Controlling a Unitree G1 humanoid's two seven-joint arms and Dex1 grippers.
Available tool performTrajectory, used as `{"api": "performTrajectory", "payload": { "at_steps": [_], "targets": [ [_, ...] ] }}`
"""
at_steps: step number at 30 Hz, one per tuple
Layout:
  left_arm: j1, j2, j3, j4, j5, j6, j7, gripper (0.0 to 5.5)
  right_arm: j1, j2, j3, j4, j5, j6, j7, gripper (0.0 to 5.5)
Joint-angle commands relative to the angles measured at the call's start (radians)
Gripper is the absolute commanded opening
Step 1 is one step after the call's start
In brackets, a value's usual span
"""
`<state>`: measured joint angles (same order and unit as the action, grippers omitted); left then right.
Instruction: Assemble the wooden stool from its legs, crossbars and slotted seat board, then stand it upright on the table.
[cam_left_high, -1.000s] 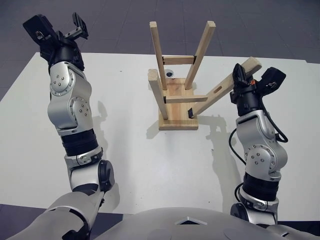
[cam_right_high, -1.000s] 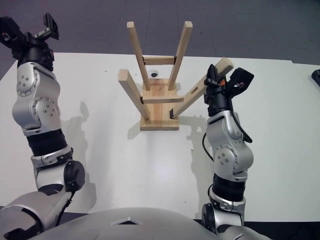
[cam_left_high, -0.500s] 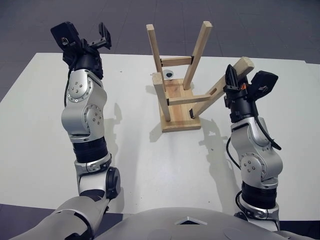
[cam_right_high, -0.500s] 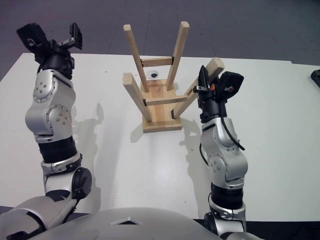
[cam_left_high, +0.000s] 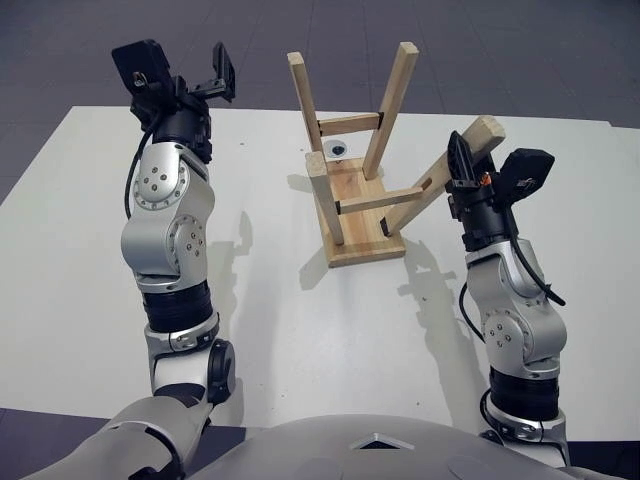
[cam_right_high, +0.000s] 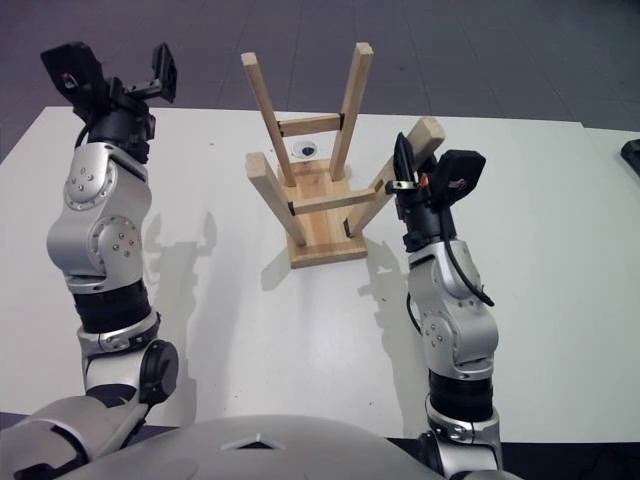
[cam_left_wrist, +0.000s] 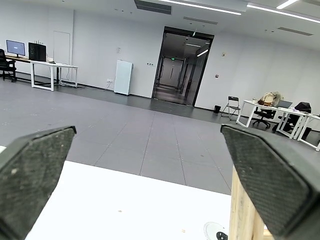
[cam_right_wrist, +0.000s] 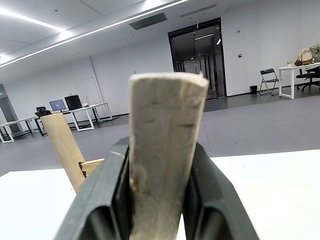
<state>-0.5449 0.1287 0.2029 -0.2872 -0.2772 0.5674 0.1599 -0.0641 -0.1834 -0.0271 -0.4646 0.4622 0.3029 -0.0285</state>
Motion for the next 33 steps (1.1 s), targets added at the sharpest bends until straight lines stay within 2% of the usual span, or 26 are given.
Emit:
{"api": "performTrajectory", "payload": {
  "at_steps": [1,15,21,29,33],
  "targets": [
    [0.020,0.019,-0.018,-0.032,-0.007,0.055,-0.038,5.40,0.283,-0.074,0.097,0.390,-0.106,0.220,0.050,1.02],
    [-0.057,-0.005,-0.048,0.001,-0.011,0.026,-0.077,5.40,0.152,-0.137,0.214,0.520,-0.175,0.248,0.079,1.03],
    [-0.085,-0.013,-0.073,-0.011,-0.021,0.027,-0.106,5.40,0.112,-0.181,0.316,0.556,-0.238,0.255,0.101,1.05],
    [-0.332,-0.102,-0.117,-0.052,-0.099,0.094,-0.101,5.40,0.098,-0.194,0.338,0.564,-0.222,0.260,0.094,1.05],
    [-0.402,-0.127,-0.192,-0.030,-0.065,0.120,-0.109,5.40,0.085,-0.213,0.389,0.572,-0.258,0.254,0.103,1.05]
  ]
}}
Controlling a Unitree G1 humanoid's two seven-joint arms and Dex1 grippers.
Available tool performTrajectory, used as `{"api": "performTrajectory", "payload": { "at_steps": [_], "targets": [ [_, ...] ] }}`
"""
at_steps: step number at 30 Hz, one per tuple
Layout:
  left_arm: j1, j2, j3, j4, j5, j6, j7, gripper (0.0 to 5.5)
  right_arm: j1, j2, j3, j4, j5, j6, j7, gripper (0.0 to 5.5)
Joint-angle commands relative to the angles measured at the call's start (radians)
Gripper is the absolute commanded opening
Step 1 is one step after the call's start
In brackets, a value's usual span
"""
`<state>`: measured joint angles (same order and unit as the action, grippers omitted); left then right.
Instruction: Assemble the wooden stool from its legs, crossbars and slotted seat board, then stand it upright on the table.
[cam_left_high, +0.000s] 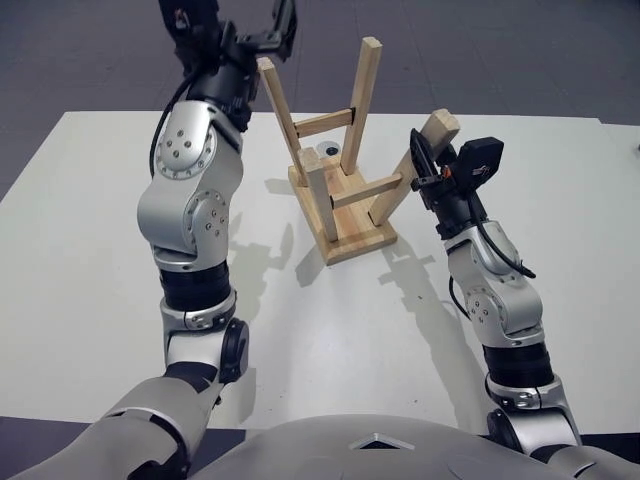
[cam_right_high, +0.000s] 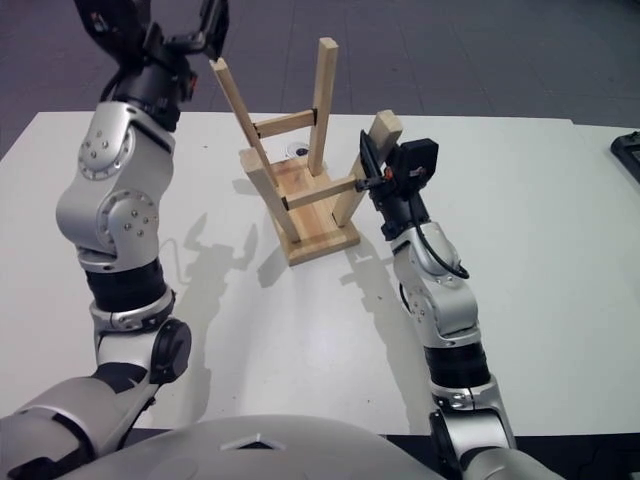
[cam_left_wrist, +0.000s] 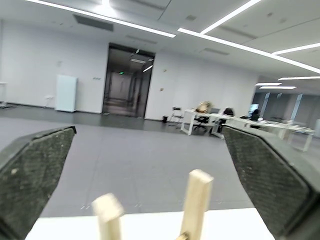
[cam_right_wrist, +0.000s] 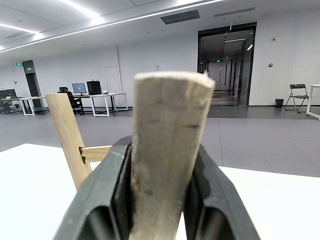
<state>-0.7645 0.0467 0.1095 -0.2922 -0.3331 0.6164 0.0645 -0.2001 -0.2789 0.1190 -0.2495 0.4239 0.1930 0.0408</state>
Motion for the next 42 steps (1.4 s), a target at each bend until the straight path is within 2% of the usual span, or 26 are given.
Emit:
{"api": "performTrajectory", "payload": {
  "at_steps": [1,6,12,13,16,22,25,27,32,35,37,38,42],
  "targets": [
    [-0.171,-0.039,-0.116,-0.015,0.011,0.075,-0.013,5.40,0.216,-0.128,0.265,0.366,-0.242,0.361,0.037,1.05],
    [-0.107,-0.042,-0.088,-0.024,-0.007,0.095,0.004,5.40,0.193,-0.169,0.355,0.451,-0.291,0.381,0.057,1.09],
    [-0.106,-0.037,-0.055,-0.011,-0.022,0.086,0.008,5.40,0.181,-0.166,0.335,0.461,-0.234,0.360,0.072,1.10],
    [-0.106,-0.037,-0.049,-0.010,-0.024,0.086,0.009,5.40,0.183,-0.169,0.330,0.456,-0.226,0.360,0.072,1.47],
    [-0.099,-0.032,-0.038,-0.004,-0.027,0.084,0.011,5.40,0.181,-0.177,0.323,0.445,-0.224,0.361,0.089,2.01],
    [-0.073,-0.034,-0.010,-0.006,-0.027,0.089,0.023,5.40,0.163,-0.155,0.257,0.386,-0.209,0.324,0.107,2.88],
    [-0.051,-0.032,0.007,-0.007,-0.023,0.082,0.033,5.40,0.167,-0.178,0.159,0.244,-0.139,0.229,0.149,3.37],
    [-0.027,-0.031,0.016,-0.004,-0.009,0.067,0.047,5.40,0.155,-0.196,0.051,0.122,-0.057,0.184,0.183,3.63],
    [0.021,-0.021,0.070,0.000,0.013,0.027,0.083,5.40,0.070,-0.218,-0.219,-0.069,0.224,0.221,0.282,4.38],
    [0.063,0.008,0.091,0.001,0.043,0.016,0.094,5.40,-0.021,-0.192,-0.367,-0.101,0.416,0.232,0.296,4.79],
    [0.075,0.015,0.131,0.016,0.054,0.008,0.117,5.40,-0.116,-0.167,-0.448,-0.069,0.502,0.234,0.238,5.13],
    [0.076,0.021,0.157,0.027,0.057,0.002,0.133,5.40,-0.159,-0.161,-0.470,-0.060,0.528,0.234,0.213,5.35],
    [0.065,0.050,0.278,0.061,0.031,-0.033,0.177,5.40,-0.430,-0.152,-0.453,0.025,0.474,0.200,0.150,5.40]
  ]
}}
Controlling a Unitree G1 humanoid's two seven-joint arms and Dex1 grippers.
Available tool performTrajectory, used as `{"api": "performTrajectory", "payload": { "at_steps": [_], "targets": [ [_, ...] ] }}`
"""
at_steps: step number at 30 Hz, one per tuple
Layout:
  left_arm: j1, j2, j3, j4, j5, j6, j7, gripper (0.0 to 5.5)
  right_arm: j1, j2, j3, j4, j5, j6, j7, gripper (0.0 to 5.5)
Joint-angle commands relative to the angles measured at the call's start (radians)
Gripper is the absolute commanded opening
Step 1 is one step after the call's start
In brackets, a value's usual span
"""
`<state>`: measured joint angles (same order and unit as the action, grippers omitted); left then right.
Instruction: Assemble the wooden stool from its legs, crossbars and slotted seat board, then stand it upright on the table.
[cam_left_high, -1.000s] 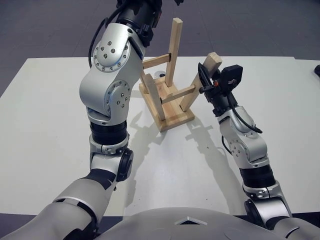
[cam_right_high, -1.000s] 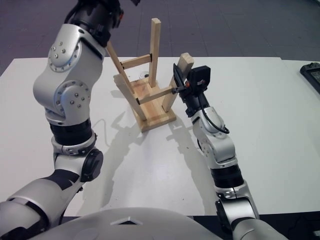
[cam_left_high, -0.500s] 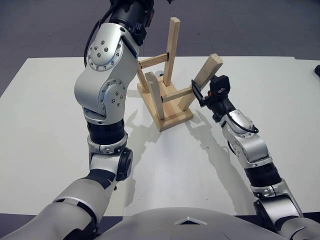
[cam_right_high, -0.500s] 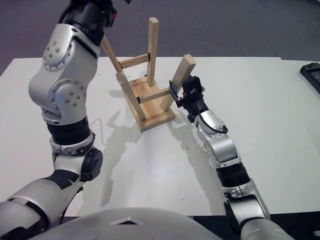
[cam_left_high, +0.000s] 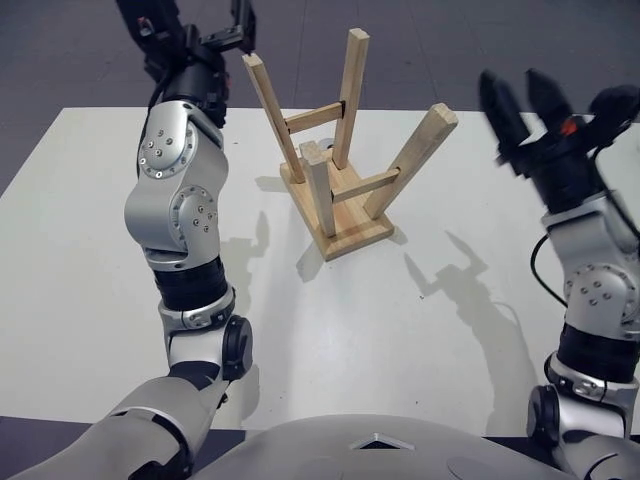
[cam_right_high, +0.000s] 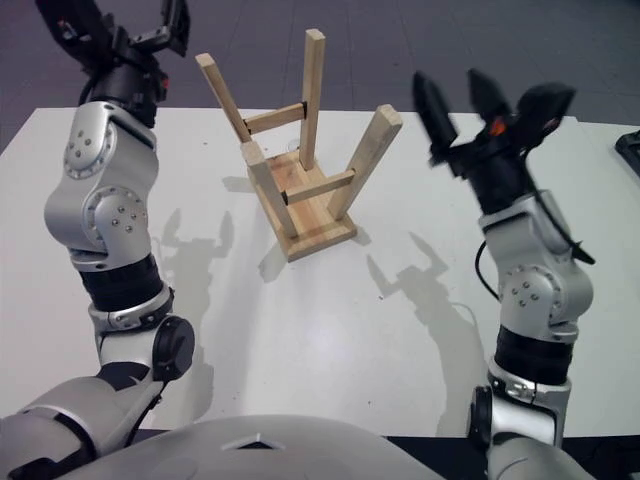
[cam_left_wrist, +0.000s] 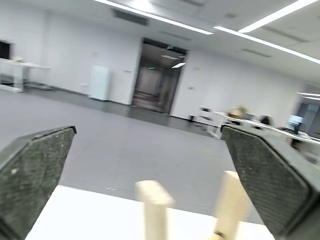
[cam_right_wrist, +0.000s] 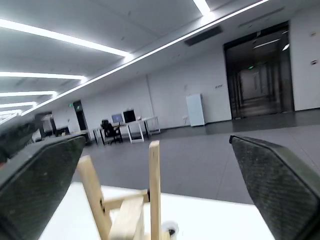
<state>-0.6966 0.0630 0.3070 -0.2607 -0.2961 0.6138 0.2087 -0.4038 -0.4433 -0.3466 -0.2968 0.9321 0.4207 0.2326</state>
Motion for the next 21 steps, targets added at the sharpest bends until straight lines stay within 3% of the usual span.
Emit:
{"api": "performTrajectory", "payload": {
  "at_steps": [1,6,8,11,15,21],
  "targets": [
    [-0.010,0.041,0.093,0.042,-0.004,-0.039,0.037,5.40,-0.309,0.015,0.015,0.129,-0.053,-0.044,-0.049,5.40],
    [-0.040,0.063,0.114,0.079,-0.002,-0.079,0.045,5.40,-0.610,0.022,-0.013,0.378,-0.120,-0.128,-0.052,5.40],
    [-0.036,0.065,0.118,0.078,-0.005,-0.086,0.049,5.40,-0.644,0.052,0.020,0.455,-0.144,-0.111,-0.035,5.40],
    [-0.021,0.060,0.109,0.075,-0.005,-0.084,0.052,5.40,-0.549,0.109,0.138,0.496,-0.224,-0.025,-0.033,5.40],
    [0.012,0.049,0.085,0.071,-0.007,-0.058,0.047,5.40,-0.245,0.154,0.252,0.429,-0.271,0.154,-0.064,5.40],
    [0.085,0.001,0.018,0.058,-0.012,-0.007,0.028,5.40,-0.166,0.188,0.245,0.404,-0.327,0.132,-0.084,5.40]
  ]
}}
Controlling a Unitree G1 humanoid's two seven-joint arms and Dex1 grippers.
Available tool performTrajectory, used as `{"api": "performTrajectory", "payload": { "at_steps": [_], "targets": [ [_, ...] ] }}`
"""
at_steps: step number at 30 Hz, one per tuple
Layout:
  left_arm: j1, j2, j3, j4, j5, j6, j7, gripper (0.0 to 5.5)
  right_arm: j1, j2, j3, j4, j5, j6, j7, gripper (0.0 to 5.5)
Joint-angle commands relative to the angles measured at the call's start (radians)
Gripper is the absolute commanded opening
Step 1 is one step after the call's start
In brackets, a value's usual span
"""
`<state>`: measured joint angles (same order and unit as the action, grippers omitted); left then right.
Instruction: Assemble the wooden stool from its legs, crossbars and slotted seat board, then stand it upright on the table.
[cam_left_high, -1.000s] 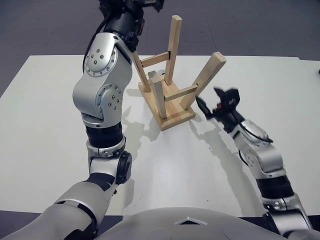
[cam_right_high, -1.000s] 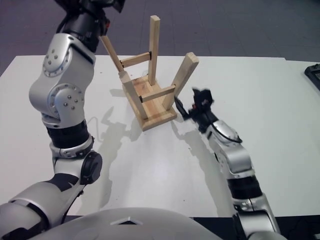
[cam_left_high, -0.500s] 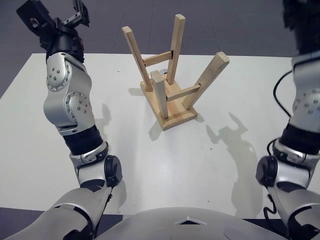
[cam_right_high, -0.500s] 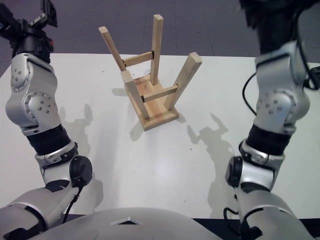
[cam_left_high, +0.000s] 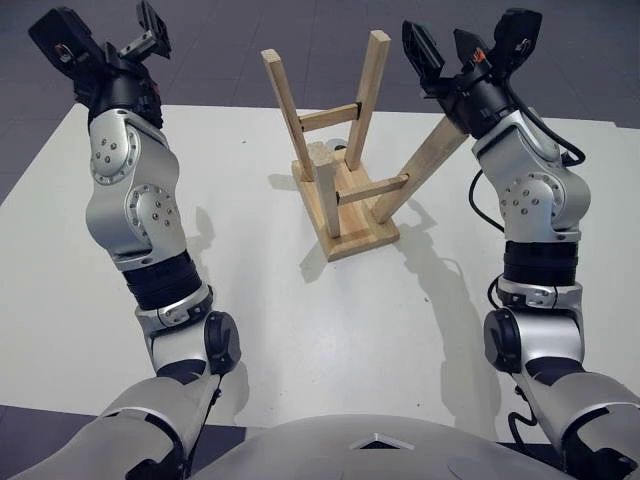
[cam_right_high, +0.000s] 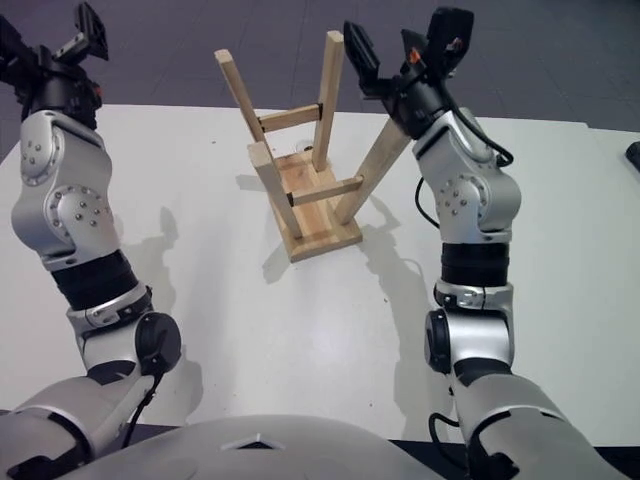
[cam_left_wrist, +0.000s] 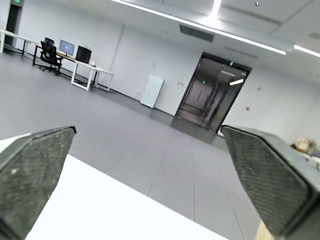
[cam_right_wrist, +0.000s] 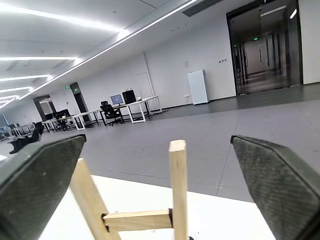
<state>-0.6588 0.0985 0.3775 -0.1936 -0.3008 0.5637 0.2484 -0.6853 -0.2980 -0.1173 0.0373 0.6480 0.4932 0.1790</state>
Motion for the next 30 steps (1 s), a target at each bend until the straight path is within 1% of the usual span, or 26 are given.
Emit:
{"api": "performTrajectory", "payload": {
  "at_steps": [1,4,6,8,9,11,13,15,17,19,20,22,24,27,30],
  "targets": [
    [0.057,-0.047,-0.075,-0.010,-0.007,0.055,-0.015,5.40,0.103,0.049,0.011,0.072,-0.052,0.038,-0.029,5.40],
    [0.101,-0.066,-0.161,0.005,0.030,0.072,-0.034,5.40,0.070,0.072,-0.015,0.063,-0.061,-0.017,-0.026,5.40],
    [0.144,-0.064,-0.202,-0.001,0.083,0.069,-0.012,5.40,0.053,0.083,-0.062,0.037,-0.042,-0.052,-0.035,5.40],
    [0.226,-0.040,-0.216,-0.064,0.227,0.005,0.090,5.40,0.038,0.080,-0.151,-0.002,-0.014,-0.106,-0.068,5.40],
    [0.264,-0.035,-0.214,-0.108,0.259,-0.013,0.108,5.40,0.030,0.074,-0.202,-0.013,0.001,-0.125,-0.093,5.40],
    [0.321,-0.045,-0.203,-0.182,0.263,-0.009,0.096,5.40,0.025,0.051,-0.284,-0.008,0.010,-0.141,-0.147,5.40],
    [0.380,-0.028,-0.194,-0.225,0.245,0.020,0.045,5.40,0.052,0.008,-0.322,0.032,-0.061,-0.135,-0.223,5.40],
    [0.409,0.007,-0.166,-0.258,0.239,0.057,0.006,5.40,0.092,-0.018,-0.307,0.074,-0.140,-0.115,-0.266,5.40],
    [0.416,0.005,-0.158,-0.313,0.223,0.162,-0.012,5.40,0.133,-0.017,-0.258,0.079,-0.202,-0.107,-0.270,5.40],
    [0.437,-0.012,-0.266,-0.404,0.221,0.235,-0.041,5.40,0.179,0.020,-0.205,0.046,-0.231,-0.083,-0.264,5.40],
    [0.437,-0.027,-0.342,-0.427,0.222,0.247,-0.058,5.40,0.211,0.042,-0.175,0.014,-0.239,-0.067,-0.262,5.40],
    [0.425,-0.048,-0.459,-0.422,0.248,0.239,-0.071,5.40,0.263,0.087,-0.130,-0.042,-0.242,-0.039,-0.259,5.40],
    [0.408,-0.055,-0.552,-0.396,0.287,0.220,-0.076,5.40,0.308,0.126,-0.089,-0.108,-0.241,-0.012,-0.261,5.40],
    [0.408,-0.047,-0.615,-0.400,0.333,0.205,-0.081,5.40,0.342,0.155,-0.079,-0.160,-0.245,0.014,-0.276,5.40],
    [0.414,-0.056,-0.597,-0.369,0.353,0.212,-0.075,5.40,0.344,0.162,-0.100,-0.163,-0.249,0.021,-0.294,5.40]
  ]
}}
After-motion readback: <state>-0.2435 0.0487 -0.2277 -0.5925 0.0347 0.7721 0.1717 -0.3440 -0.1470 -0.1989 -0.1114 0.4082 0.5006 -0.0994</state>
